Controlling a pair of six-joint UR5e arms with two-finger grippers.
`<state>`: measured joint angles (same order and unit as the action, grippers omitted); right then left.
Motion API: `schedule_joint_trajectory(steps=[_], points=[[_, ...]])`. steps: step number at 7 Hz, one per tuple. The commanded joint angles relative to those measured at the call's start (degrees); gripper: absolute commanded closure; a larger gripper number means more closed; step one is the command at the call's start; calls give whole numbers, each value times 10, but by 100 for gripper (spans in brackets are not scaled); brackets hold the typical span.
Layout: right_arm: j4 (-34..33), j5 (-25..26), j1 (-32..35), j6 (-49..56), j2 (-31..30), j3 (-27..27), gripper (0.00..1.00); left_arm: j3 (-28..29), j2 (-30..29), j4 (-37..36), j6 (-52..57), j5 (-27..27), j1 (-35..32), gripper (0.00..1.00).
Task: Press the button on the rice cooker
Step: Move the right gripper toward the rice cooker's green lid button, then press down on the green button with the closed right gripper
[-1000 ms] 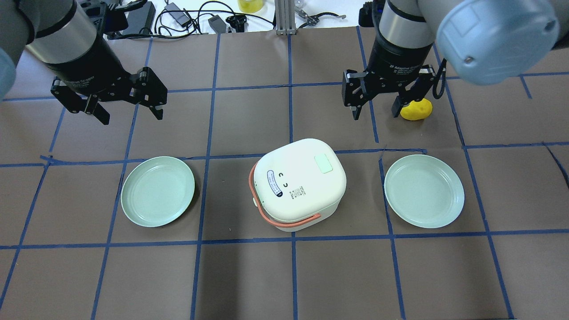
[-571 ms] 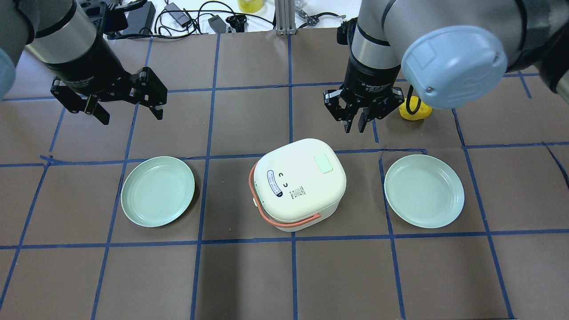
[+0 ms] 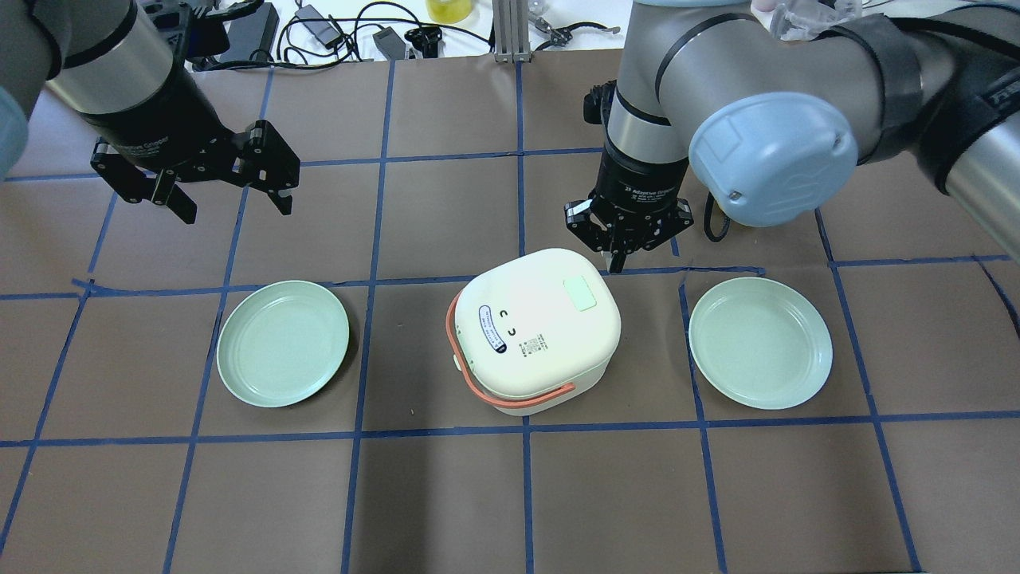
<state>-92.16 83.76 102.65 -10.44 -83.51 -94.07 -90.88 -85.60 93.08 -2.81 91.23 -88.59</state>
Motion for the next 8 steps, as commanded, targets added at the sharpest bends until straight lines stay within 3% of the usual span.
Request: schedule_joint_trajectory(steps=[1, 8], points=[[-13, -13, 6, 0, 12, -3, 100, 0, 0, 0, 0, 0, 0, 0], [-32, -33, 8, 2, 30, -16, 100, 0, 0, 0, 0, 0, 0, 0]])
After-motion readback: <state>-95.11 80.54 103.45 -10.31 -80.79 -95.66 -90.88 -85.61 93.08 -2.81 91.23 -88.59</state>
